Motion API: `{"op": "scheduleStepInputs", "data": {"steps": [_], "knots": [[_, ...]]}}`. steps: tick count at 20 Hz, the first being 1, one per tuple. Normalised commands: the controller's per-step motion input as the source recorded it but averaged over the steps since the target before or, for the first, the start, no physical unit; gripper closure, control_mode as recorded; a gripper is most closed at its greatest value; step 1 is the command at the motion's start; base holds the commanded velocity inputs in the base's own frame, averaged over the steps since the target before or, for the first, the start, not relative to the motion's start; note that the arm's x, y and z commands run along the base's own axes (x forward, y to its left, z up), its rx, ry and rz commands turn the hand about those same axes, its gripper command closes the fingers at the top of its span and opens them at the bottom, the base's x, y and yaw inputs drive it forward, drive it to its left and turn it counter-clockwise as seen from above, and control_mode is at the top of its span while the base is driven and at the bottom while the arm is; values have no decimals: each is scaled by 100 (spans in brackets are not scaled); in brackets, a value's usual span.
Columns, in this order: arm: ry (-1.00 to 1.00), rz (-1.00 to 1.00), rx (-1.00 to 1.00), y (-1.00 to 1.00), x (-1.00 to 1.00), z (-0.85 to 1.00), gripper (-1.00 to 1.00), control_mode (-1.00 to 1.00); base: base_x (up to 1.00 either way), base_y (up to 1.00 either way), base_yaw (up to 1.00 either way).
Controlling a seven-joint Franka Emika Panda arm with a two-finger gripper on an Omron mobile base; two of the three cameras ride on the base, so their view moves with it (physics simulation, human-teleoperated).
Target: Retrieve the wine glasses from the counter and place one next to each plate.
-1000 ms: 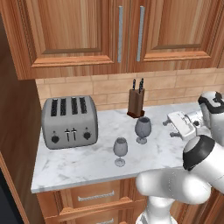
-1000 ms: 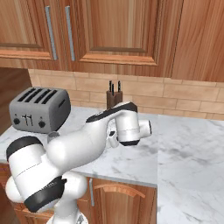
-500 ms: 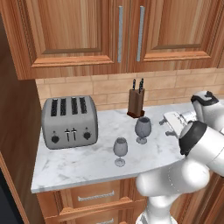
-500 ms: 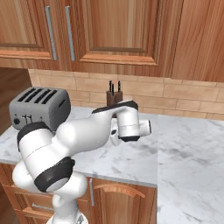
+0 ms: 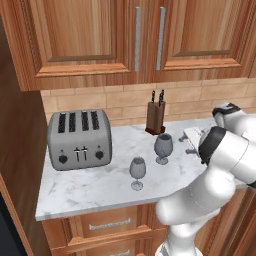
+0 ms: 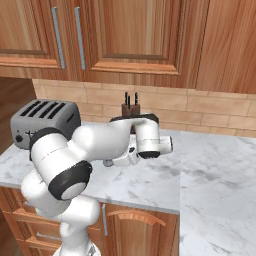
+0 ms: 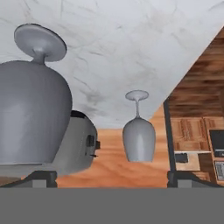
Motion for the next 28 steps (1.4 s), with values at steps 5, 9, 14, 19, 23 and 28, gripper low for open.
{"op": "scheduleStepInputs", "data": {"steps": [5, 9, 14, 19, 23, 28], "knots": [[-2, 0, 0, 0, 21, -20, -100, -100, 0, 0, 0], [0, -7, 0, 0, 16, -20, -100, -100, 0, 0, 0], [4, -19, 0, 0, 10, -28, -100, -100, 0, 0, 0], [0, -13, 0, 0, 12, -21, -100, -100, 0, 0, 0], [0, -5, 0, 1, 10, -26, -100, -100, 0, 0, 0], [0, -4, 0, 0, 13, -24, -100, -100, 0, 0, 0]]}}
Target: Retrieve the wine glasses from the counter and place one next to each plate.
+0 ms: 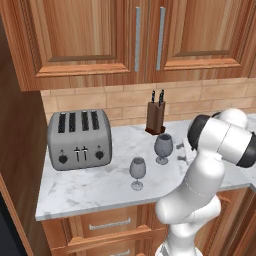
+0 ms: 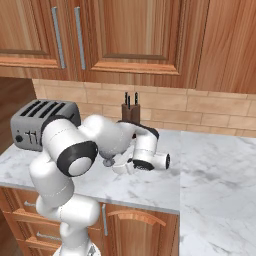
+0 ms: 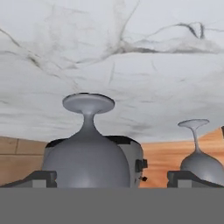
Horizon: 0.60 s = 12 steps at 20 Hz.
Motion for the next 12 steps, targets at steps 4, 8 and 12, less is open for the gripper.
{"op": "scheduleStepInputs", "data": {"steps": [4, 8, 12], "knots": [[5, 0, -2, 9, 12, -25, -100, -100, 0, 0, 0], [5, 0, -1, 8, 15, -21, -100, -100, 0, 0, 0], [8, -2, -1, 12, 16, -10, -100, -100, 0, 0, 0]]}}
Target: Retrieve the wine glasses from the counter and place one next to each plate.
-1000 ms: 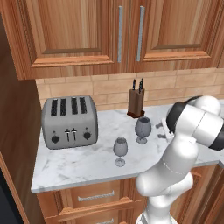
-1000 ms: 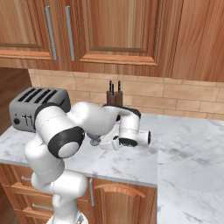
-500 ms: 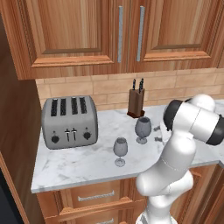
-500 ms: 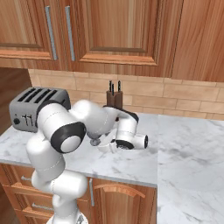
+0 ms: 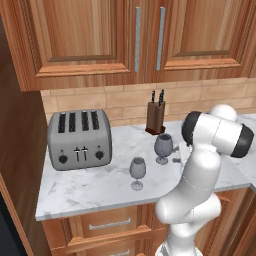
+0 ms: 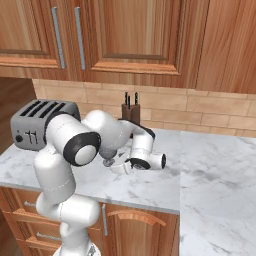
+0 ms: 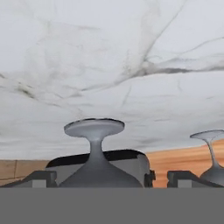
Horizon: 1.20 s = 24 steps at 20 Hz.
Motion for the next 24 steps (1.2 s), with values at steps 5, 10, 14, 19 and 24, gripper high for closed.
{"op": "scheduleStepInputs", "data": {"steps": [5, 10, 14, 19, 24], "knots": [[6, -5, -4, 30, 18, -16, -100, -100, 0, 0, 0], [2, -7, -2, 20, 27, -21, -100, -100, 0, 0, 0], [1, -5, 0, 8, 22, -16, -100, -100, 0, 0, 0], [5, -3, -1, 13, 12, -23, -100, -100, 0, 0, 0], [4, -5, -3, 25, 21, -19, -100, -100, 0, 0, 0]]}}
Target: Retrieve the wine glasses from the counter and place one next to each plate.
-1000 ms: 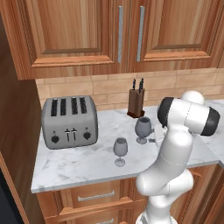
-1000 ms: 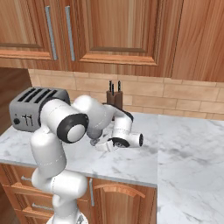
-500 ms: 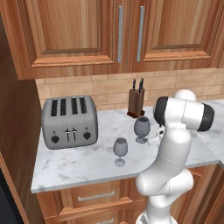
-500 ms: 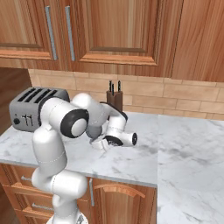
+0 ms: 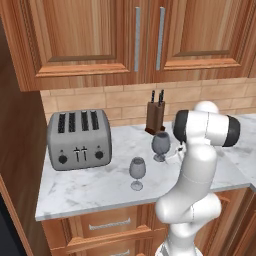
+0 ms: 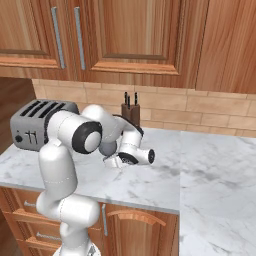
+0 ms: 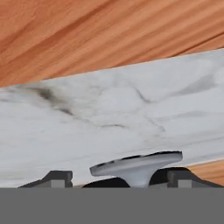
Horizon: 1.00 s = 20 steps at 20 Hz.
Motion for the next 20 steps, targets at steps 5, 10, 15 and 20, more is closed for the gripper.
{"op": "scheduleStepInputs", "data": {"steps": [5, 10, 15, 20], "knots": [[0, -7, -8, 50, 11, -23, -100, -100, 0, 0, 0], [-3, -8, -10, 64, 0, -22, 100, -100, 0, 0, 0], [-5, -3, -2, 22, -2, -2, 100, -100, 0, 0, 0], [-5, -5, 12, -10, -21, 5, 100, -100, 0, 0, 0]]}}
